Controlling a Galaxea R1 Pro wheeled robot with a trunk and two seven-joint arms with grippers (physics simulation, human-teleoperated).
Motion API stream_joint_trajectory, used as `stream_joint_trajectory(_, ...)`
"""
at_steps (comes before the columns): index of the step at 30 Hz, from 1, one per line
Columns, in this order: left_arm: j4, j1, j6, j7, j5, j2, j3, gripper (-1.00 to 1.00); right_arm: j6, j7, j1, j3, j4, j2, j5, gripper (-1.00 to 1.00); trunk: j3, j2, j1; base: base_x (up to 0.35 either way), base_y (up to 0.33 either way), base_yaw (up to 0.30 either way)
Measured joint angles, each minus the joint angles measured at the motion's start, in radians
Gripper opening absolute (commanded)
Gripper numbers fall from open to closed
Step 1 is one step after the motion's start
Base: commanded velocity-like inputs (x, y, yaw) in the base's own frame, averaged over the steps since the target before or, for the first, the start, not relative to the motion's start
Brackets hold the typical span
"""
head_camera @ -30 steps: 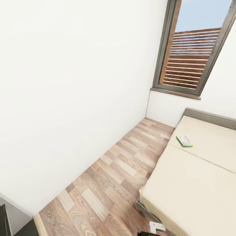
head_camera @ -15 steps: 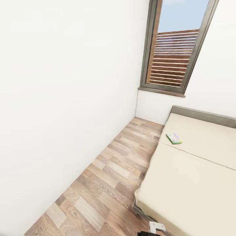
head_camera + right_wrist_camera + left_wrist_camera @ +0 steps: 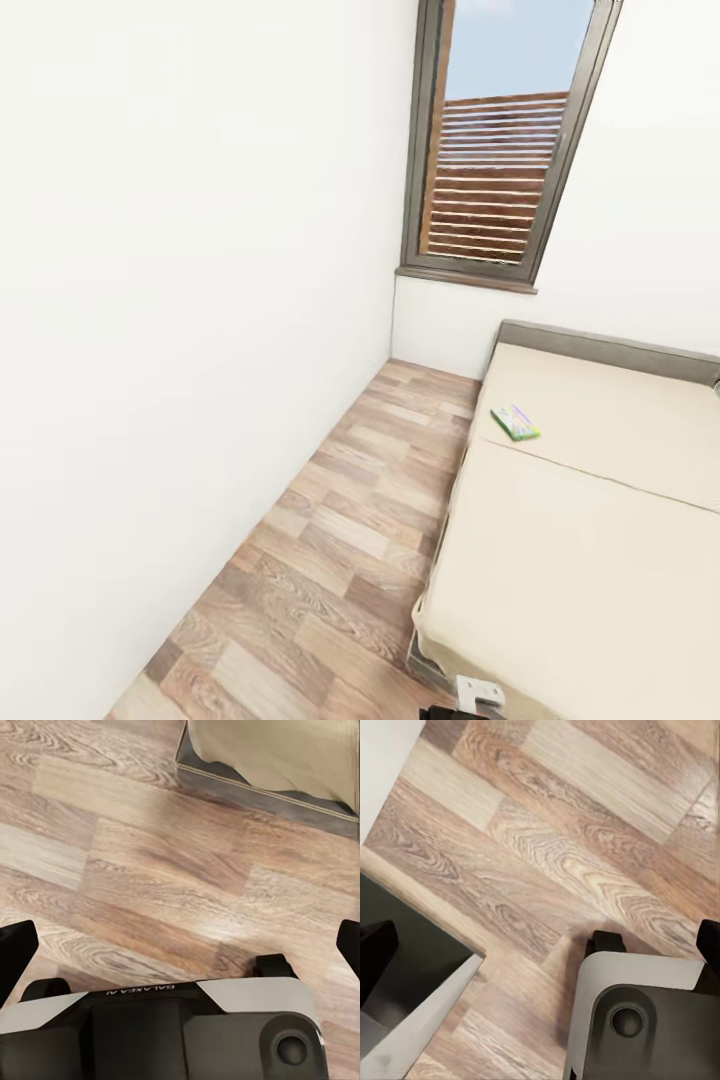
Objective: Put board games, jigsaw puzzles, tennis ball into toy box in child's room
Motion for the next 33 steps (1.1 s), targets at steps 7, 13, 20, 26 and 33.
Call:
stream_joint_trajectory(7,0.000,0.000,0.000,0.000,0.000,0.000,0.000,1.00,-0.001,-0.002,0.000,0.000,0.000,0.000,0.001,1.00,0.000,0.000,0.000,0.066,0.016,-0.286)
stream_joint_trajectory(13,0.000,0.000,0.000,0.000,0.000,0.000,0.000,1.00,-0.001,-0.003,0.000,0.000,0.001,0.000,0.001,1.00,0.000,0.000,0.000,0.008,0.002,-0.287)
stream_joint_trajectory(20,0.000,0.000,0.000,0.000,0.000,0.000,0.000,1.00,0.001,-0.002,0.000,0.000,0.001,0.000,0.001,1.00,0.000,0.000,0.000,0.003,0.009,-0.287)
stream_joint_trajectory(26,0.000,0.000,0.000,0.000,0.000,0.001,0.000,1.00,0.000,-0.001,0.000,0.000,0.001,0.000,0.001,1.00,0.000,0.000,0.000,0.089,0.121,-0.287)
stream_joint_trajectory(33,0.000,0.000,0.000,0.000,0.000,0.001,0.000,1.00,0.000,-0.001,0.000,0.000,0.001,0.000,0.002,1.00,0.000,0.000,0.000,0.197,0.199,-0.287)
